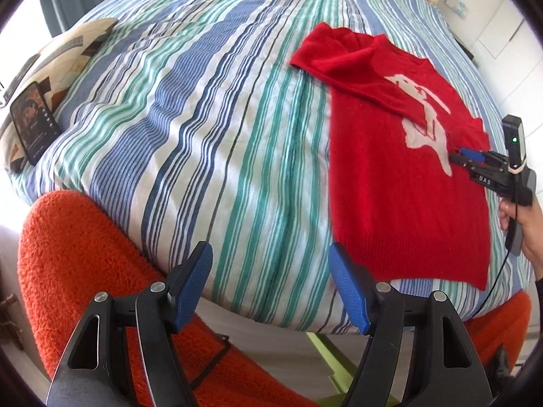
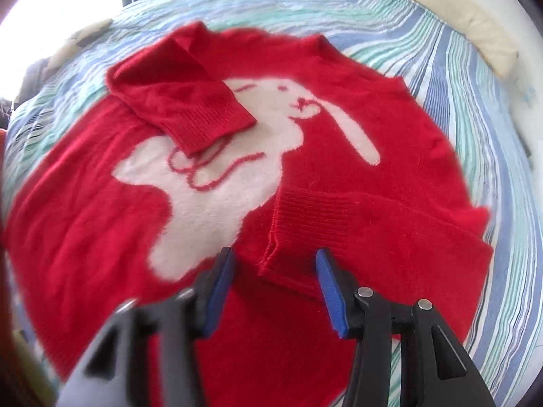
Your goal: Fold small clothes
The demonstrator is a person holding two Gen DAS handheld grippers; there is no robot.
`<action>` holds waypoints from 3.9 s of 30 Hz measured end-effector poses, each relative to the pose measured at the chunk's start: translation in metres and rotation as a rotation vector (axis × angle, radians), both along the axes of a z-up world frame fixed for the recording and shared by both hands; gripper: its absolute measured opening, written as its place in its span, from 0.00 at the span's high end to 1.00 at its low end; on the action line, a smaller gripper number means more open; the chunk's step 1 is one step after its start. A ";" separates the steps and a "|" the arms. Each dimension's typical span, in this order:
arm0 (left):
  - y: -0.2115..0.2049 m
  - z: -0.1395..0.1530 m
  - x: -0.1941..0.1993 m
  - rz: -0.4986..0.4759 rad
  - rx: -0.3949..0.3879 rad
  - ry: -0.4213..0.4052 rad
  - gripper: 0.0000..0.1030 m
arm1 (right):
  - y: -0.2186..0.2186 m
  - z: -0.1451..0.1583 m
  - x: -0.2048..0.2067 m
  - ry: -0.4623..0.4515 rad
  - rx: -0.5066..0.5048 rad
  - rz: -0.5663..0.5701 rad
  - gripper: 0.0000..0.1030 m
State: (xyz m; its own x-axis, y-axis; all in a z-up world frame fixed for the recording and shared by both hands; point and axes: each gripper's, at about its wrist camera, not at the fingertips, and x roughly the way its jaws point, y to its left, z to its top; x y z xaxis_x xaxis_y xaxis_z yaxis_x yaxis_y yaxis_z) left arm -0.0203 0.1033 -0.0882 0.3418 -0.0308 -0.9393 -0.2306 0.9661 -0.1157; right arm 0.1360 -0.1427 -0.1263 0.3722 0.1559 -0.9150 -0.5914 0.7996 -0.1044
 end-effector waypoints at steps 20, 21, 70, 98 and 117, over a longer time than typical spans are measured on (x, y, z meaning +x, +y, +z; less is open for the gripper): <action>-0.039 -0.004 0.004 -0.117 0.002 0.016 0.29 | -0.401 0.028 -0.075 -0.076 0.470 -1.174 0.93; -0.039 -0.003 0.003 -0.117 0.005 0.015 0.29 | -0.400 0.021 -0.075 -0.066 0.473 -1.181 0.93; -0.057 0.062 0.071 -0.276 0.168 -0.170 0.17 | -0.371 0.084 -0.136 -0.218 0.226 -1.149 0.31; -0.082 0.048 0.238 -0.358 0.033 -0.171 0.93 | -0.318 0.088 -0.188 -0.271 0.181 -1.003 0.25; 0.206 -0.034 0.185 0.324 0.076 -0.019 0.93 | -0.311 0.085 -0.181 -0.261 0.117 -0.990 0.25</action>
